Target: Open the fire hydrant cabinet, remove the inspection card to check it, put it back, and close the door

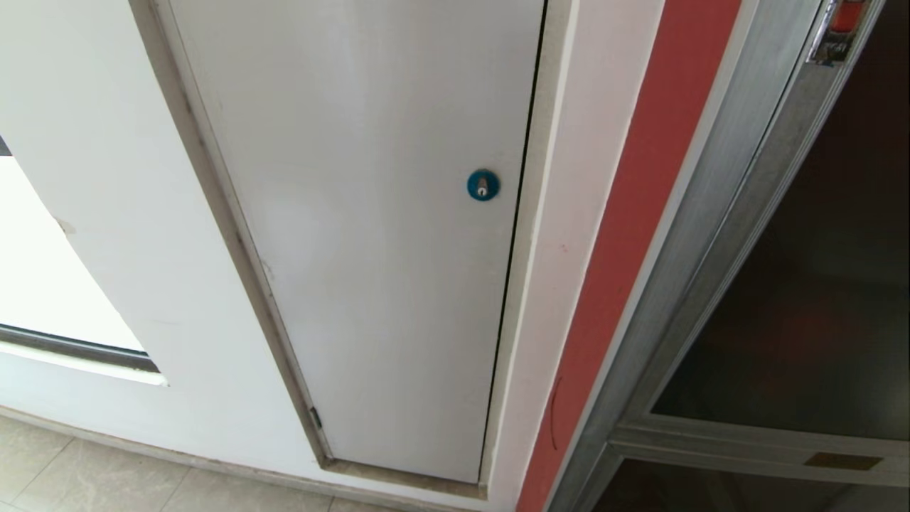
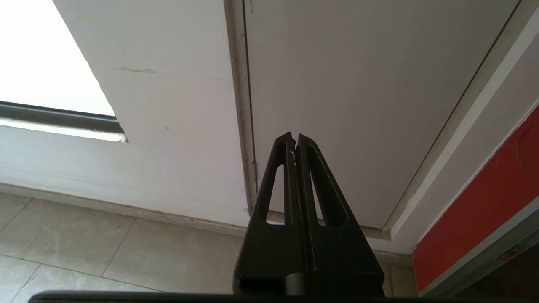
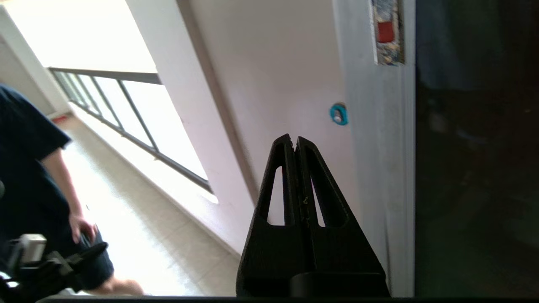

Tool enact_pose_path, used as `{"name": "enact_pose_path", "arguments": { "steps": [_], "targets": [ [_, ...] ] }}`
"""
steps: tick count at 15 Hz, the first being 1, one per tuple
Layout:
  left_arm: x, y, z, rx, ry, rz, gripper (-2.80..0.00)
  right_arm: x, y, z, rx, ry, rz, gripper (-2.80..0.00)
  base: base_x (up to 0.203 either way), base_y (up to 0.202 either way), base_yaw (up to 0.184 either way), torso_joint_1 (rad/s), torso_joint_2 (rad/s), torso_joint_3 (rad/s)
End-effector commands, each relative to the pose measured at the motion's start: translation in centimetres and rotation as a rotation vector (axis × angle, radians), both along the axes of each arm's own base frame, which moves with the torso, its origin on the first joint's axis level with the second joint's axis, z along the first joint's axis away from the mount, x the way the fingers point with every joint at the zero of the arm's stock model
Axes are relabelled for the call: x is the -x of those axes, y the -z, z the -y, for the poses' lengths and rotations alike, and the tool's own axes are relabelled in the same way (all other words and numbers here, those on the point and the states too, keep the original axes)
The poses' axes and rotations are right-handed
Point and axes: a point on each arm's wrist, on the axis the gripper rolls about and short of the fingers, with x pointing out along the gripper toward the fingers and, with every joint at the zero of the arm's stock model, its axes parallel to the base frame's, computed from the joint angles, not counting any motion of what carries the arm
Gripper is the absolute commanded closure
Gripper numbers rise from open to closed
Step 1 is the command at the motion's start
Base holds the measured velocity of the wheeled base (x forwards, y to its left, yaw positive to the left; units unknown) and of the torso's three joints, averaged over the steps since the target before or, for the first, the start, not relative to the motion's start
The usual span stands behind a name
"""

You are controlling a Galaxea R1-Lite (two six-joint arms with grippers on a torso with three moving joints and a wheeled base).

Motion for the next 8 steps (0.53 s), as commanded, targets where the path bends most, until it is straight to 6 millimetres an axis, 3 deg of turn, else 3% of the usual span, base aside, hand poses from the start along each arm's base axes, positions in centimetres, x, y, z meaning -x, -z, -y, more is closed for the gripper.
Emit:
{"name": "enact_pose_path", "arguments": {
  "steps": [1, 8],
  "targets": [
    [0.0, 0.0, 0.0, 0.000, -0.001, -0.001, 0.00, -2.1, -1.4, -0.1, -0.025, -0.055, -0.046, 0.00, 0.000, 0.000, 0.000, 0.000, 0.00, 0.000],
    [0.0, 0.0, 0.0, 0.000, -0.001, -0.001, 0.00, -4.6, -3.7, -0.2, -0.029, -0.104, -0.051, 0.00, 0.000, 0.000, 0.000, 0.000, 0.00, 0.000]
  ]
}}
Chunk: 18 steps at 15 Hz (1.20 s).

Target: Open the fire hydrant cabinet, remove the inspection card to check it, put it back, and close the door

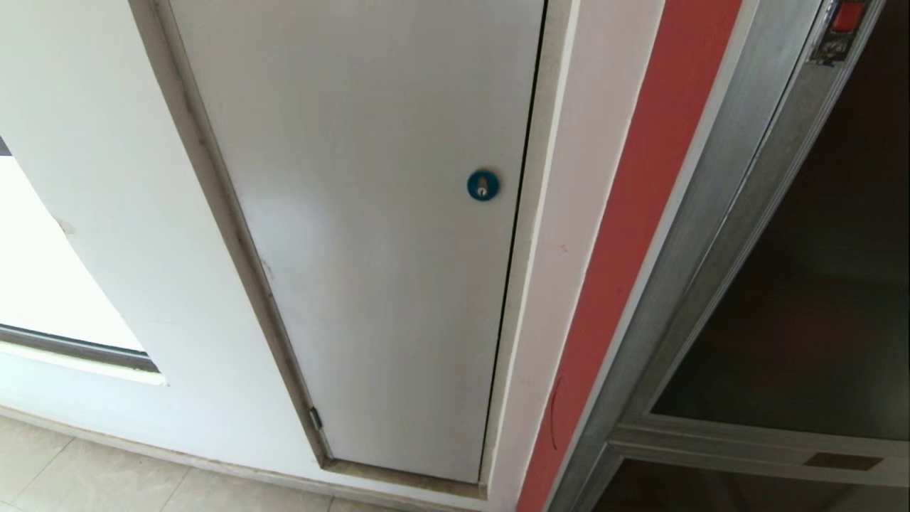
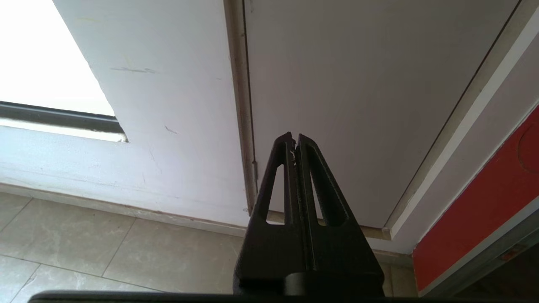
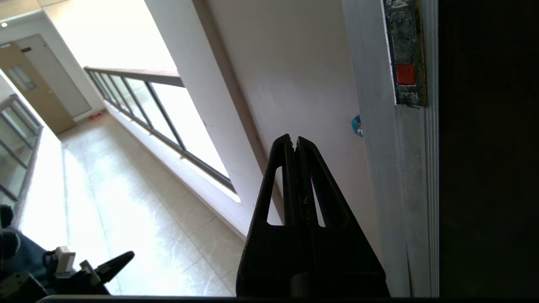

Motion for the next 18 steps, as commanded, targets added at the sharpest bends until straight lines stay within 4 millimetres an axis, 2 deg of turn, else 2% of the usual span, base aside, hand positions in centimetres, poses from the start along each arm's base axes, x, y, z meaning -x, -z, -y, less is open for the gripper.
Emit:
{"name": "enact_pose_path", "arguments": {
  "steps": [1, 10, 18],
  "targets": [
    [0.0, 0.0, 0.0, 0.000, 0.000, -0.001, 0.00, -1.4, -0.4, -0.1, 0.006, -0.033, -0.021, 0.00, 0.000, 0.000, 0.000, 0.000, 0.00, 0.000],
    [0.0, 0.0, 0.0, 0.000, -0.001, -0.001, 0.00, -3.6, -0.7, -0.3, 0.007, -0.071, -0.057, 0.00, 0.000, 0.000, 0.000, 0.000, 0.00, 0.000],
    [0.0, 0.0, 0.0, 0.000, -0.001, -0.001, 0.00, -5.7, -2.0, -0.5, -0.041, -0.106, -0.083, 0.00, 0.000, 0.000, 0.000, 0.000, 0.00, 0.000]
  ]
}}
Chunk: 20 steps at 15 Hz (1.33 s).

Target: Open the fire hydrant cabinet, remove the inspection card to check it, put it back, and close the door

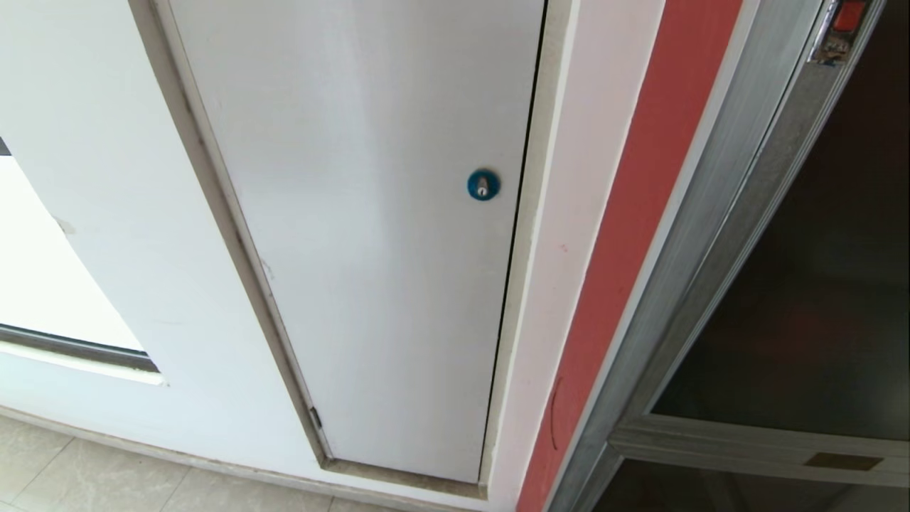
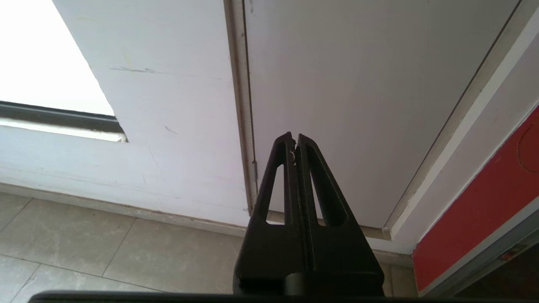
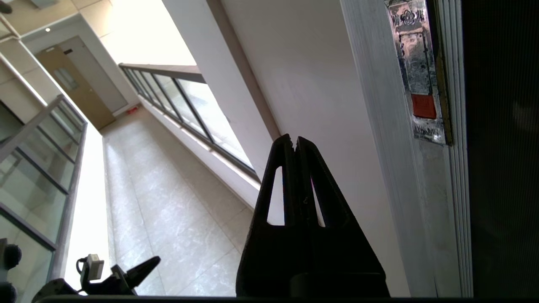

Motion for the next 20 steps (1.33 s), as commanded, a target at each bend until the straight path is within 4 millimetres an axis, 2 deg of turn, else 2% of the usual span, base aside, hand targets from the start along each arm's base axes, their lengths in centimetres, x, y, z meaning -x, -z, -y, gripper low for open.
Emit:
{"name": "enact_pose_path", "arguments": {
  "steps": [1, 14, 20],
  "targets": [
    [0.0, 0.0, 0.0, 0.000, 0.000, -0.001, 0.00, -1.5, -0.1, -0.1, -0.005, -0.003, -0.009, 0.00, 0.000, 0.000, 0.000, 0.000, 0.00, 0.000],
    [0.0, 0.0, 0.0, 0.000, 0.000, -0.001, 0.00, -5.4, 0.4, 0.0, -0.023, 0.091, -0.058, 0.00, 0.000, 0.000, 0.000, 0.000, 0.00, 0.000],
    [0.0, 0.0, 0.0, 0.000, -0.001, -0.001, 0.00, -6.2, 0.5, -0.1, -0.024, 0.091, -0.071, 0.00, 0.000, 0.000, 0.000, 0.000, 0.00, 0.000]
  ]
}}
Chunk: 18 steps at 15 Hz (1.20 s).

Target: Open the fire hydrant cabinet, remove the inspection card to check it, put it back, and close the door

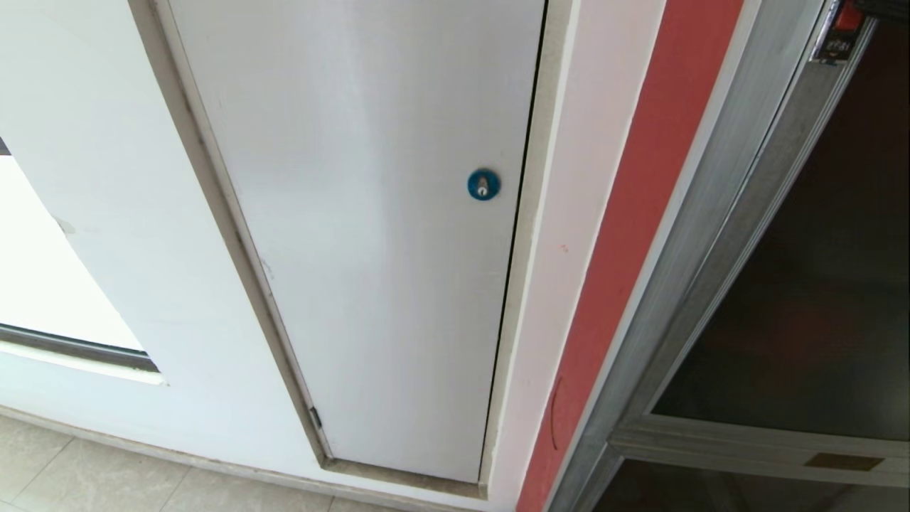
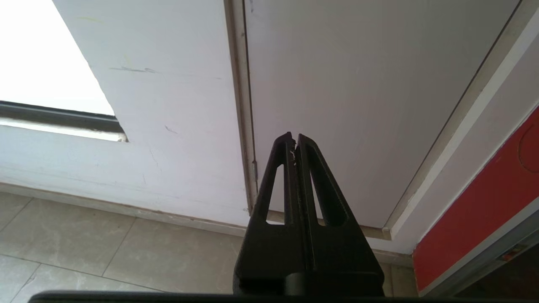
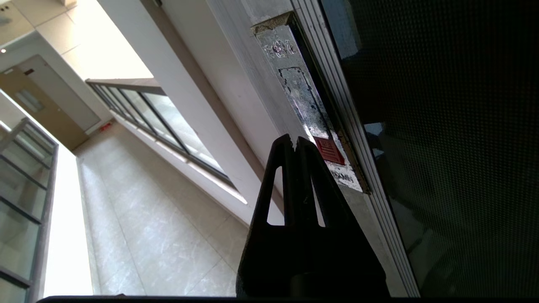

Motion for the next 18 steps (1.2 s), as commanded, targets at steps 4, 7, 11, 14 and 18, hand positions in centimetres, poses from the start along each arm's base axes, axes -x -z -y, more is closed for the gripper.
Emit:
{"name": "enact_pose_path", "arguments": {
  "steps": [4, 7, 11, 14, 18],
  "targets": [
    [-0.01, -0.01, 0.00, 0.000, -0.001, 0.000, 0.00, -0.56, 0.30, 0.02, -0.007, 0.022, -0.019, 0.00, 0.000, 0.000, 0.000, 0.000, 0.00, 0.000],
    [-0.01, -0.01, 0.00, 0.000, 0.000, 0.000, 0.00, -0.68, 0.40, 0.03, -0.008, 0.026, -0.024, 0.00, 0.000, 0.000, 0.000, 0.000, 0.00, 0.000],
    [-0.01, -0.01, 0.00, 0.000, -0.001, 0.000, 0.00, -1.00, 0.71, 0.04, -0.011, 0.039, -0.038, 0.00, 0.000, 0.000, 0.000, 0.000, 0.00, 0.000],
    [-0.01, -0.01, 0.00, 0.000, -0.001, 0.000, 0.00, -1.07, 0.83, 0.06, -0.014, 0.052, -0.044, 0.00, 0.000, 0.000, 0.000, 0.000, 0.00, 0.000],
    [-0.01, -0.01, 0.00, 0.000, -0.001, 0.000, 0.00, -1.11, 0.89, 0.08, -0.016, 0.062, -0.046, 0.00, 0.000, 0.000, 0.000, 0.000, 0.00, 0.000]
  ]
}}
